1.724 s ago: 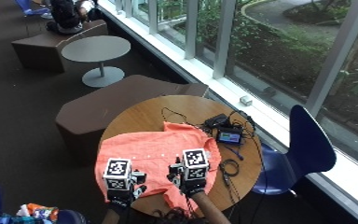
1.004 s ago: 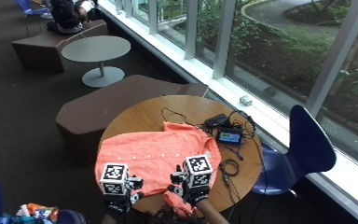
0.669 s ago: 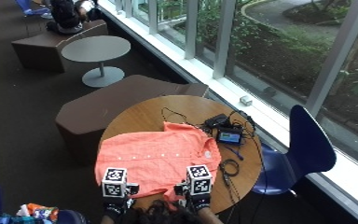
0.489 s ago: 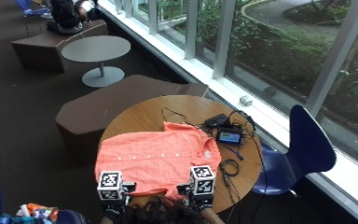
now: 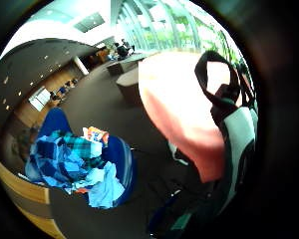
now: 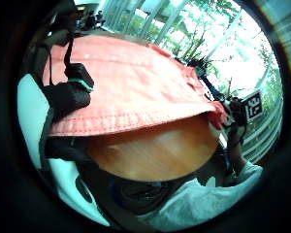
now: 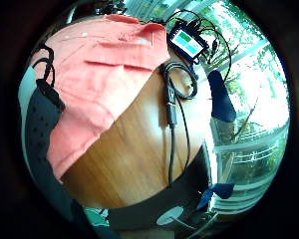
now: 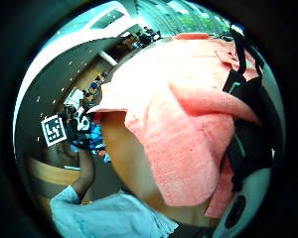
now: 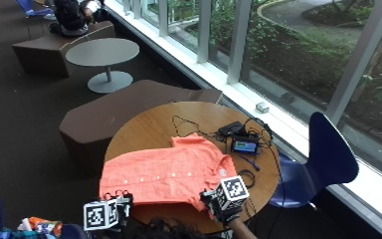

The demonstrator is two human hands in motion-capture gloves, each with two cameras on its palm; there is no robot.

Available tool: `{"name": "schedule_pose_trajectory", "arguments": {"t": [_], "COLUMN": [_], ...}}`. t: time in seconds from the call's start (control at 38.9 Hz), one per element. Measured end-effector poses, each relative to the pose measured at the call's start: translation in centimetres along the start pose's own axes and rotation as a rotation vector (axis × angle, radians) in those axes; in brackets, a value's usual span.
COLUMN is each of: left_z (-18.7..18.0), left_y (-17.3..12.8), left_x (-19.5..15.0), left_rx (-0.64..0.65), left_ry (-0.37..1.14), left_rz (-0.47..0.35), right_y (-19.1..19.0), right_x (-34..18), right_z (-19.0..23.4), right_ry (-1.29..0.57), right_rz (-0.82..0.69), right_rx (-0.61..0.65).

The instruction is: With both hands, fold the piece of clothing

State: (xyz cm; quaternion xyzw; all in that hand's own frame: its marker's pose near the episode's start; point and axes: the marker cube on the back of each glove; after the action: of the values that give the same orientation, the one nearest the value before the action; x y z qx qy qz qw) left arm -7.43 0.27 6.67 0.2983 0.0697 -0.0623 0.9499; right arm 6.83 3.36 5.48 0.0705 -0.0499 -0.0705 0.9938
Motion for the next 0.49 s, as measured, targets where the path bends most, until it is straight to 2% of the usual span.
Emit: {"name": "schedule_pose_trajectory", "arguments": {"t": [0.1, 0.23, 0.33, 0.41, 0.49], "left_z": [-4.2, -6.7, -5.6, -2.9, -0.6], "left_y": [-0.6, -2.1, -5.7, -9.0, -12.0], "left_x": [-0.4, -0.5, -0.3, -0.6, -0.5], "left_rx": [0.013, -0.136, -0.266, -0.377, -0.502], "left_ry": [0.075, 0.126, 0.028, -0.069, -0.117], "left_rz": [0.014, 0.073, 0.134, 0.158, 0.148], "right_y": [0.9, -1.5, -8.0, -13.8, -18.8], "right_x": [0.3, 0.9, 1.7, 2.5, 3.1], "right_z": [-3.7, -8.3, -9.4, -8.1, -5.9], "right_ry": [-0.107, -0.191, -0.243, -0.253, -0.231], "right_rz": [-0.074, -0.129, -0.107, -0.047, 0.012], "right_rx": [-0.127, -0.285, -0.389, -0.438, -0.481]}}
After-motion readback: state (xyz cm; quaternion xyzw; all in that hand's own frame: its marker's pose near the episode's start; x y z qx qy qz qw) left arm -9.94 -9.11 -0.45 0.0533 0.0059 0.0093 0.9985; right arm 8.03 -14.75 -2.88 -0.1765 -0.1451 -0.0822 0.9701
